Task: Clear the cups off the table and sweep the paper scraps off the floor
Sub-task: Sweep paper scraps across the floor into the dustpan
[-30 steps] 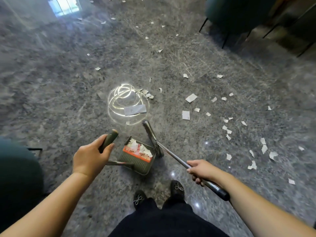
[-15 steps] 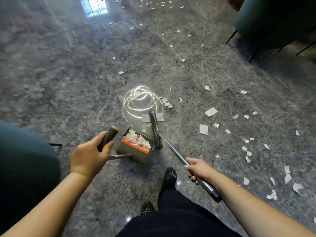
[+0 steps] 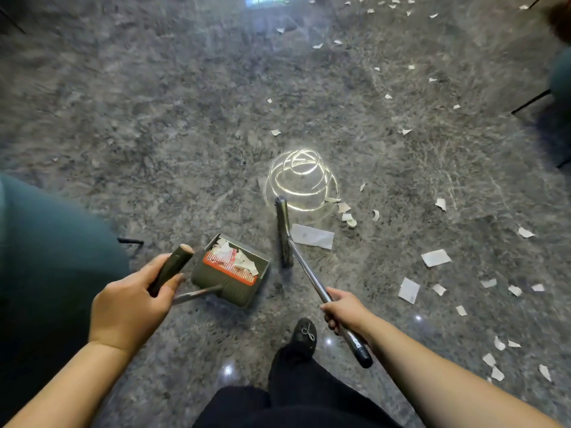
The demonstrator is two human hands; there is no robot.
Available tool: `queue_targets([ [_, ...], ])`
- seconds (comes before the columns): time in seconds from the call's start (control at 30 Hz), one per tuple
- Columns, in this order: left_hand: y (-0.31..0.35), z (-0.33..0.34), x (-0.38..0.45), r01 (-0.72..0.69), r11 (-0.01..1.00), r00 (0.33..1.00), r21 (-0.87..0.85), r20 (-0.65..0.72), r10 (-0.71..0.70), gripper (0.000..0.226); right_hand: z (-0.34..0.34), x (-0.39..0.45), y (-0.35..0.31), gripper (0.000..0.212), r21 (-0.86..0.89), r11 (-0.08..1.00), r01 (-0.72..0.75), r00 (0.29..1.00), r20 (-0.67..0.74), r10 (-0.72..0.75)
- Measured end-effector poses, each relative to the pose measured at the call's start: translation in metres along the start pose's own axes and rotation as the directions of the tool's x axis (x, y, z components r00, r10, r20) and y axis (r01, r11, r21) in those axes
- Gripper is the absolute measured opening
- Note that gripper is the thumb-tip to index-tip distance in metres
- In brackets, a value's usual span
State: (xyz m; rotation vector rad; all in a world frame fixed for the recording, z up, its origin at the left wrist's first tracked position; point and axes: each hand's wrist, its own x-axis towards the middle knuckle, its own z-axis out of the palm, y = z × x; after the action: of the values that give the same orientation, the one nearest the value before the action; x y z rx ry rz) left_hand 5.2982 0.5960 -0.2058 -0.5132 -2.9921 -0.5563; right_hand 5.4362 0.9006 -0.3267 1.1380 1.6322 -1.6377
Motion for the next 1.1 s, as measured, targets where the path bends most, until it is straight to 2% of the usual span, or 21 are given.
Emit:
queue_targets([
  [0.13, 0.005, 0.002, 0.016, 0.013, 1.0, 1.0, 0.017, 0.013, -0.013, 0.043, -0.001, 0.036, -0.018, 0.045, 0.005, 1.0, -0.029, 1.0, 0.007, 0.029],
  [0.33, 0.008, 0.012, 0.048, 0.034, 0.999, 0.998, 0.035, 0.05, -0.036, 0.054, -0.009, 0.068, -0.013, 0.055, 0.027, 0.995, -0.094, 0.995, -0.022, 0.094],
  [0.47, 0.015, 0.023, 0.067, 0.023, 0.998, 0.994, 0.052, 0.101, -0.028, 0.054, -0.024, 0.079, -0.006, 0.057, 0.15, 0.976, -0.156, 0.985, -0.05, 0.165],
  [0.63, 0.035, 0.037, 0.081, -0.001, 1.0, 0.993, 0.02, 0.12, -0.002, 0.043, -0.057, 0.065, 0.012, 0.04, 0.303, 0.931, -0.204, 0.966, -0.089, 0.241],
  [0.87, 0.068, 0.056, 0.095, -0.086, 0.995, 0.986, -0.044, 0.139, 0.091, 0.037, -0.104, 0.028, 0.057, 0.049, 0.417, 0.879, -0.233, 0.922, -0.193, 0.336],
  [1.1, 0.097, 0.072, 0.112, -0.113, 0.991, 0.98, -0.072, 0.159, 0.123, 0.037, -0.138, 0.003, 0.089, 0.047, 0.539, 0.815, -0.215, 0.884, -0.248, 0.397],
])
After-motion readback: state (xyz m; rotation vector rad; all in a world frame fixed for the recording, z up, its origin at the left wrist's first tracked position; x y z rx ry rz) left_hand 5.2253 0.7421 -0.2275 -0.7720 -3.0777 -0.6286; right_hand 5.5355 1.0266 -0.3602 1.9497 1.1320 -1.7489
